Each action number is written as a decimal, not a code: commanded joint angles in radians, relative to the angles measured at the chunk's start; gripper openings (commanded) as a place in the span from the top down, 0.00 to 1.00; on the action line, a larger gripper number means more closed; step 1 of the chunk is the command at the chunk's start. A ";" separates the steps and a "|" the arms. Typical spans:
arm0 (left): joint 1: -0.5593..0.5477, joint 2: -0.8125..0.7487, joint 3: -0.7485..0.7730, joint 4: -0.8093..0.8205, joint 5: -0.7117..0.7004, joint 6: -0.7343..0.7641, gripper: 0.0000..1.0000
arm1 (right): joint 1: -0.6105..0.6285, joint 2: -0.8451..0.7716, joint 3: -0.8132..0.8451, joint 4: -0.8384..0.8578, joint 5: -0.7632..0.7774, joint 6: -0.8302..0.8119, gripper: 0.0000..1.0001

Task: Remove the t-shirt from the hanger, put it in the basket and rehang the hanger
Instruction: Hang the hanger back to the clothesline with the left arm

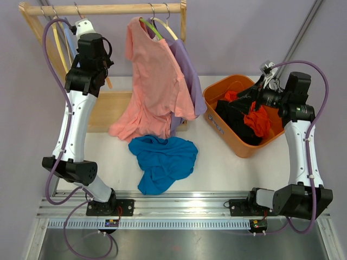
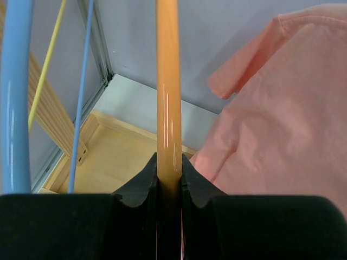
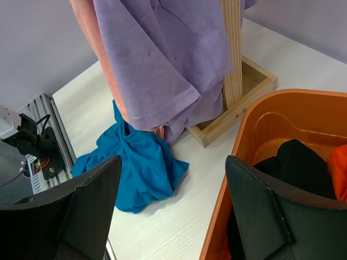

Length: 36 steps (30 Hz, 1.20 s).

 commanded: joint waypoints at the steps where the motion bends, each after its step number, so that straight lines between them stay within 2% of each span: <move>1: 0.032 0.020 0.045 0.094 -0.012 -0.009 1.00 | -0.003 0.006 0.048 0.000 -0.030 0.021 0.16; 7: 0.051 -0.018 -0.051 0.128 0.012 -0.043 0.99 | -0.003 -0.011 0.051 -0.025 -0.026 0.003 0.16; 11: 0.060 -0.038 -0.076 0.131 0.030 -0.057 0.92 | -0.003 -0.017 0.043 -0.037 -0.043 -0.008 0.16; 14: 0.062 -0.053 -0.084 0.129 0.052 -0.069 0.79 | -0.003 -0.014 0.045 -0.042 -0.056 -0.010 0.16; 17: 0.062 -0.070 -0.087 0.131 0.081 -0.084 0.63 | -0.003 -0.011 0.046 -0.040 -0.069 -0.010 0.16; 18: 0.062 -0.084 -0.084 0.132 0.090 -0.089 0.51 | -0.003 -0.011 0.046 -0.040 -0.072 -0.011 0.16; 20: 0.063 -0.096 -0.081 0.131 0.130 -0.106 0.43 | -0.003 -0.011 0.048 -0.055 -0.086 -0.023 0.16; 21: 0.063 -0.109 -0.073 0.128 0.147 -0.112 0.34 | -0.003 -0.008 0.051 -0.068 -0.093 -0.039 0.16; 24: 0.063 -0.147 -0.076 0.123 0.216 -0.138 0.26 | 0.000 0.001 0.071 -0.159 -0.135 -0.127 0.16; 28: 0.062 -0.207 -0.093 0.106 0.280 -0.159 0.14 | 0.044 0.029 0.120 -0.357 -0.147 -0.366 0.16; 29: 0.062 -0.224 -0.099 0.100 0.297 -0.159 0.13 | 0.066 0.037 0.132 -0.453 -0.132 -0.416 0.16; 31: 0.062 -0.259 -0.131 0.088 0.313 -0.152 0.11 | 0.146 0.061 0.170 -0.598 -0.103 -0.564 0.16; 36: 0.063 -0.388 -0.191 0.025 0.401 -0.110 0.03 | 0.319 0.084 0.188 -0.753 -0.029 -0.785 0.14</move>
